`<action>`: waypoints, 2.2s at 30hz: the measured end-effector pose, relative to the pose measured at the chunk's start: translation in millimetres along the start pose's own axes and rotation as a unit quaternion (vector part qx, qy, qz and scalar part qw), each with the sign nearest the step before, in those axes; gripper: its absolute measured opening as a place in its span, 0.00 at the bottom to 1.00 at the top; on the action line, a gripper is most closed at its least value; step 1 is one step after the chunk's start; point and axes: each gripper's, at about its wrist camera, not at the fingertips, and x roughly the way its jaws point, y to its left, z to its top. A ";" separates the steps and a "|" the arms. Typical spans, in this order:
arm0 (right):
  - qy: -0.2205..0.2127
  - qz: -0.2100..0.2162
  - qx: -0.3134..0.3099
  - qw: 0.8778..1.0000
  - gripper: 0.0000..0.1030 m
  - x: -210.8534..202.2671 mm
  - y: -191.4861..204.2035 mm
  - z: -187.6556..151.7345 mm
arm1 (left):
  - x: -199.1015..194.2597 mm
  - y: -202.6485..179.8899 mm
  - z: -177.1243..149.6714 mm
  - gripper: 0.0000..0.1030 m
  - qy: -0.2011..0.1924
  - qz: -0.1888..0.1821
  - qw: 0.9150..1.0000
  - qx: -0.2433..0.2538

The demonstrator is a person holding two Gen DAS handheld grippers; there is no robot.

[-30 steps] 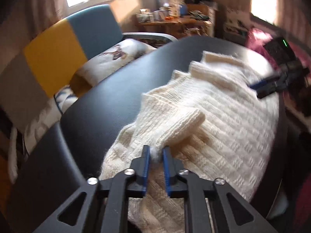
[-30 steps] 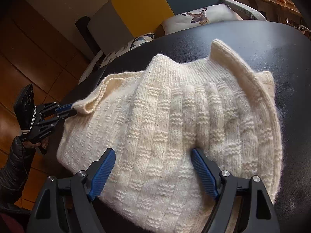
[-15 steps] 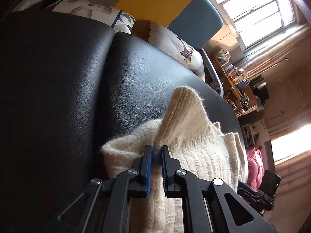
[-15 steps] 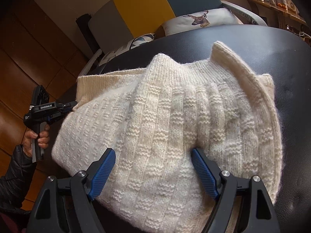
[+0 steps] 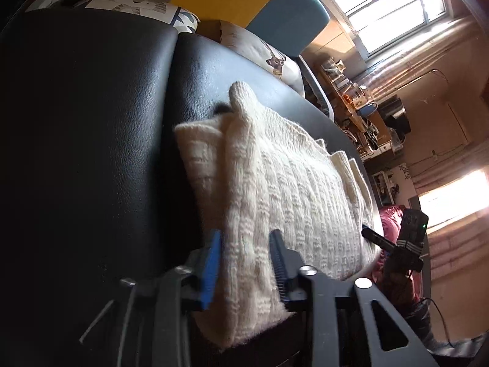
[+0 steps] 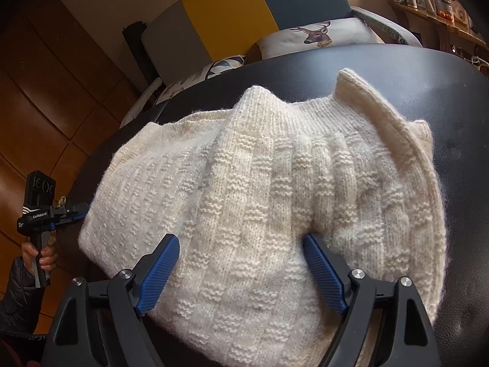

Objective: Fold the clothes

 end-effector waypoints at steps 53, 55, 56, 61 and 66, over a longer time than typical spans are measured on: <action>0.028 0.012 -0.103 0.994 0.90 -1.3 18.4 101.5 | 96.6 -127.6 65.7 0.46 0.008 0.095 0.955 0.280; 0.049 -0.004 -0.107 0.993 0.74 16.4 13.8 116.2 | 115.4 -120.4 71.4 0.46 0.041 0.104 0.957 0.269; 0.063 -0.014 -0.111 0.992 0.69 27.7 12.6 120.7 | 119.0 -116.3 67.9 0.46 0.051 0.109 0.956 0.266; 0.125 -0.045 -0.133 0.982 0.61 69.8 5.4 118.7 | 132.5 -102.1 61.7 0.46 0.075 0.111 0.955 0.265; 0.126 -0.079 -0.164 0.975 0.35 83.3 8.8 107.3 | 129.2 -87.3 58.5 0.10 0.053 0.116 0.967 0.219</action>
